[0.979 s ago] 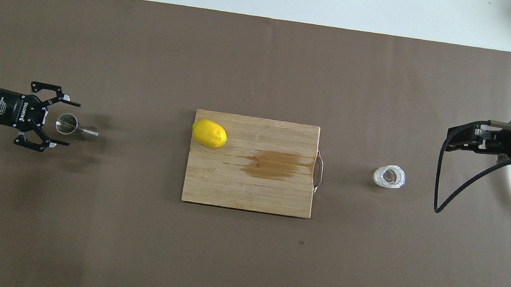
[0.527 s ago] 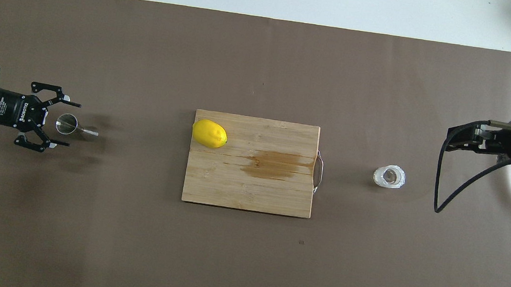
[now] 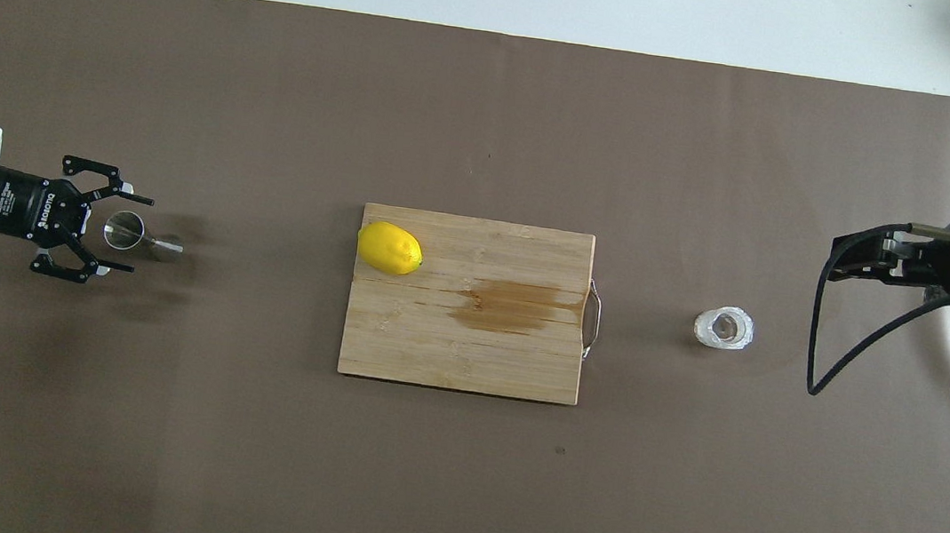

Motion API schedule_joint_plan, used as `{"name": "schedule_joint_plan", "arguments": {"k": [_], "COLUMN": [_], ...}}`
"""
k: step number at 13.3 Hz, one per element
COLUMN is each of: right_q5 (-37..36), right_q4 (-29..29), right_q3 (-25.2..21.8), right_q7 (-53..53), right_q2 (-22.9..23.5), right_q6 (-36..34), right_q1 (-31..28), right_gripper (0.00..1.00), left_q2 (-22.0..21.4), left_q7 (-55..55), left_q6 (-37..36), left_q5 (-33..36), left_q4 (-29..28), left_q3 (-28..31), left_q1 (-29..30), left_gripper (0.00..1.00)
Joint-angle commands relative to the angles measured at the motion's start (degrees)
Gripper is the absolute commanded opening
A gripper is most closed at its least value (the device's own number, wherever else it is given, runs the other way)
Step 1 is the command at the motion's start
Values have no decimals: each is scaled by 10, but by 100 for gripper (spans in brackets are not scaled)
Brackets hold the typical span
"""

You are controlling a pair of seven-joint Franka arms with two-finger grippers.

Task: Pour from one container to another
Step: 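Open the left gripper and move it toward the metal jigger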

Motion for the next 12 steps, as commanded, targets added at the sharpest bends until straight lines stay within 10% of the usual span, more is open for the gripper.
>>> {"name": "schedule_joint_plan", "arguments": {"k": [1, 12], "right_q5": [17, 17], "right_q4": [-13, -13], "right_q3": [6, 6], "right_q7": [-10, -10], "right_q2": [-12, -12], "right_q6": [-3, -3], "right_q1": [-11, -11], "right_gripper": [100, 100], "left_q2": [-18, -24], "left_q7": [-15, -28], "left_q6": [-3, -13], "left_q5": [-10, -9], "left_q4": [-17, -16], "left_q3": [5, 5], "left_q1": [-3, 3], "left_gripper": [85, 68]}}
